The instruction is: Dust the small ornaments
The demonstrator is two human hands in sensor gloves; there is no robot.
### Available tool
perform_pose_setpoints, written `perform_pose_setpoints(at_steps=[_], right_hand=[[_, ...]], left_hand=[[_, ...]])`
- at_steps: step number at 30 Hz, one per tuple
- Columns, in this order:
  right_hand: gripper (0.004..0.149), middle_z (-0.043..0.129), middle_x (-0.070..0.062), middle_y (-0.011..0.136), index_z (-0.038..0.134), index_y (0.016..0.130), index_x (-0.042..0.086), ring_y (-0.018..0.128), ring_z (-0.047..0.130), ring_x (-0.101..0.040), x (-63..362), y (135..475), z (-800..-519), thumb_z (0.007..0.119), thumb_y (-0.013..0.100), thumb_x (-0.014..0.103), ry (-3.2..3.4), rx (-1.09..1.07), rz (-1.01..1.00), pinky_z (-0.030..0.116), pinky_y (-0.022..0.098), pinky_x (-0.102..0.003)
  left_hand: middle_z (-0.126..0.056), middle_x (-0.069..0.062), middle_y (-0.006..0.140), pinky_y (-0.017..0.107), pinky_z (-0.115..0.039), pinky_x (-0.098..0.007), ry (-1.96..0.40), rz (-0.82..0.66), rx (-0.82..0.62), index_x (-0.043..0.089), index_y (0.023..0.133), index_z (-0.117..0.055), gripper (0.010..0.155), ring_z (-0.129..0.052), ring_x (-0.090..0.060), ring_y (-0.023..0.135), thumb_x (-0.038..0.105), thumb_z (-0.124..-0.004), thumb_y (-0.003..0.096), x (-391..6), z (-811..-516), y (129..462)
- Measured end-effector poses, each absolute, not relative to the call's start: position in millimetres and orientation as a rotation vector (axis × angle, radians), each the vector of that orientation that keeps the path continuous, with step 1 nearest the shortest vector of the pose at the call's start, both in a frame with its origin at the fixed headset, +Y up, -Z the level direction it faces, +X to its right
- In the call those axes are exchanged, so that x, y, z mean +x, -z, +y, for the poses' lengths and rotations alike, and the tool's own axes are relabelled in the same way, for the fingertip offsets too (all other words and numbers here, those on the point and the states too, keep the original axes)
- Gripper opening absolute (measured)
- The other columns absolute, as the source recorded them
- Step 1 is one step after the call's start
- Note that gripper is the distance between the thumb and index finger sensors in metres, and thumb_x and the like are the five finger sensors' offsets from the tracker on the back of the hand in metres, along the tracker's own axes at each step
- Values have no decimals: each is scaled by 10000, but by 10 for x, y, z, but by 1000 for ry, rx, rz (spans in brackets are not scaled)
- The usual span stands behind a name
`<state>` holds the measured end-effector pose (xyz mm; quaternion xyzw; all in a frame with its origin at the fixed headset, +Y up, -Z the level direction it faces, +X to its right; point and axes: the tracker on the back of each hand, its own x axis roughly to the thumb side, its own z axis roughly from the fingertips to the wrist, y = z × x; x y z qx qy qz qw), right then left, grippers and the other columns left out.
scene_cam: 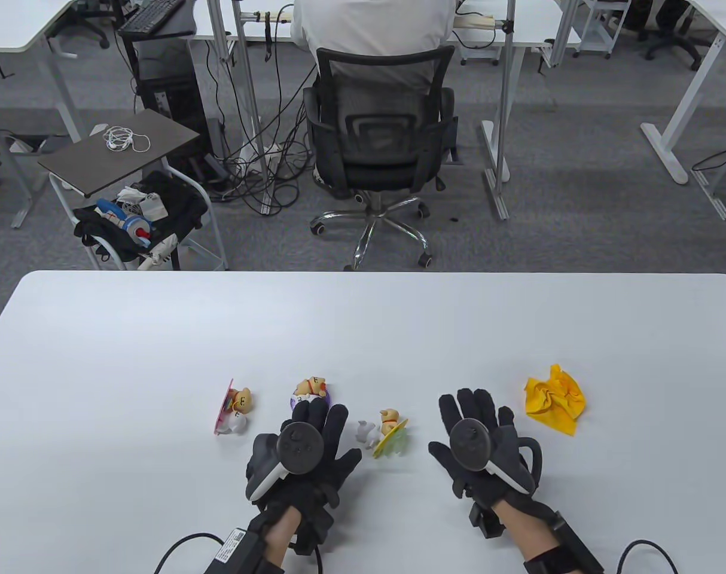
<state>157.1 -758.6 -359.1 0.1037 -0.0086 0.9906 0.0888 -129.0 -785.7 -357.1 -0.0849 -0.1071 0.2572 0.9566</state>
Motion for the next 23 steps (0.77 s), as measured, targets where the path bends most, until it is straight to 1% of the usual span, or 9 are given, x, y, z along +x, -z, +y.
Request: perform_pose_setpoints(at_steps=[3,9,15,23], right_hand=[[826,341,-109,1189,407,1143,281,1092,294,-402,1520,3543,-7641,721,453,608,-2932,338,-14,330,758,-672],[841,303,-100,1194,378,1146,291,1094,256,-408,1551,3546,-7717,718,451,620,-2923,334,7,300,758,-679],[842,297,-99,1193,378,1145,293,1093,250,-407,1606,3532,-7705,723,450,620,-2938,315,-16,294,758,-678],[840,303,-98,1192,382,1144,290,1093,256,-405,1542,3502,-7703,727,451,617,-2943,352,2,298,758,-676]], left_hand=[[-28,36,1177,742,-118,-554,-508,-209,-209,417,1054,-142,793,42,-262,1055,663,-639,486,-1284,-7895,3583],[-23,40,1174,741,-120,-559,-516,-192,-204,418,1052,-139,790,46,-259,1054,657,-638,488,-1299,-7904,3585],[-24,40,1174,742,-128,-562,-512,-190,-188,421,1048,-132,789,43,-261,1054,653,-639,490,-1296,-7871,3577],[-35,40,1175,744,-145,-566,-525,-180,-190,424,1044,-129,786,27,-270,1057,649,-639,490,-1308,-7873,3531]])
